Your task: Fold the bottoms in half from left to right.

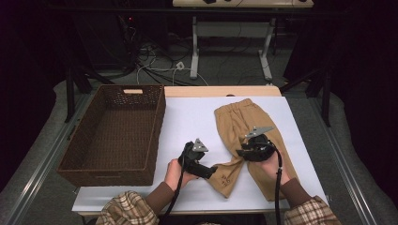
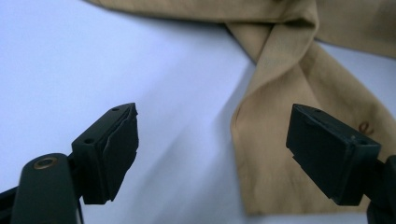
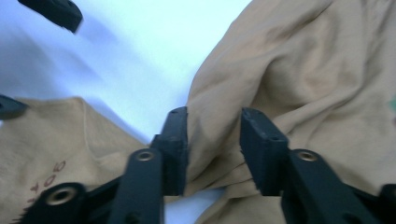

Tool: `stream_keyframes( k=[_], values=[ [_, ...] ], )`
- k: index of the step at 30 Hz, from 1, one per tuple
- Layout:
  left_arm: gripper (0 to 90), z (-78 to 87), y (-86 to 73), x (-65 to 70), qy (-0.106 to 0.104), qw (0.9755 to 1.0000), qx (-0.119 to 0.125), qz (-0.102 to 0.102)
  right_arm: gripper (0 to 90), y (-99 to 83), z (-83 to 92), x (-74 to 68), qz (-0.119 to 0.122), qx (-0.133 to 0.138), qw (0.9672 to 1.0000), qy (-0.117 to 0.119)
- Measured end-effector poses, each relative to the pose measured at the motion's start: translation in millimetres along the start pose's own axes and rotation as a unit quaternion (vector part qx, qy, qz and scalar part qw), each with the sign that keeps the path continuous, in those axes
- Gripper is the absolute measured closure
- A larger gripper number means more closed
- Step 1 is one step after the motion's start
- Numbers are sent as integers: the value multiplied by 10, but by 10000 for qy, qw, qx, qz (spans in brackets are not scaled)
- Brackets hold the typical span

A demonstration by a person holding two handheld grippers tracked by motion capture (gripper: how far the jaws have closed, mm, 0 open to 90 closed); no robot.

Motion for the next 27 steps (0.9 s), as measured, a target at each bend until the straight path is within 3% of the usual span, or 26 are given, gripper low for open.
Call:
stream_keyframes(
  k=[3, 5, 9, 18, 27],
  values=[
    [158, 29, -25, -30, -21, 10000, 52, -26, 844, -39, -56, 0, 37, -130, 9999, -38],
    [152, 54, -26, -53, -5, 9999, 133, -12, 886, -47, -58, 5, 25, -135, 9999, -71],
    [152, 93, -14, -91, 93, 9997, 237, 3, 892, -45, -1, 36, 20, -47, 9999, -139],
    [143, 77, -22, -151, 137, 9997, 215, 44, 892, -63, 193, 155, -135, 242, 9992, -282],
    [139, 76, -21, -185, 158, 9996, 233, 88, 891, -133, 348, 353, -376, 369, 9975, -468]
  ],
)
Point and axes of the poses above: each handheld gripper's, and its own axes: z roughly backward along the jaws, y roughly out of its top, x roughly to its right, the point moved 3 cm from there along -z, roughly forward along the jaws, and after that the axes turned 4 degrees about z, right-handed, at the moved point
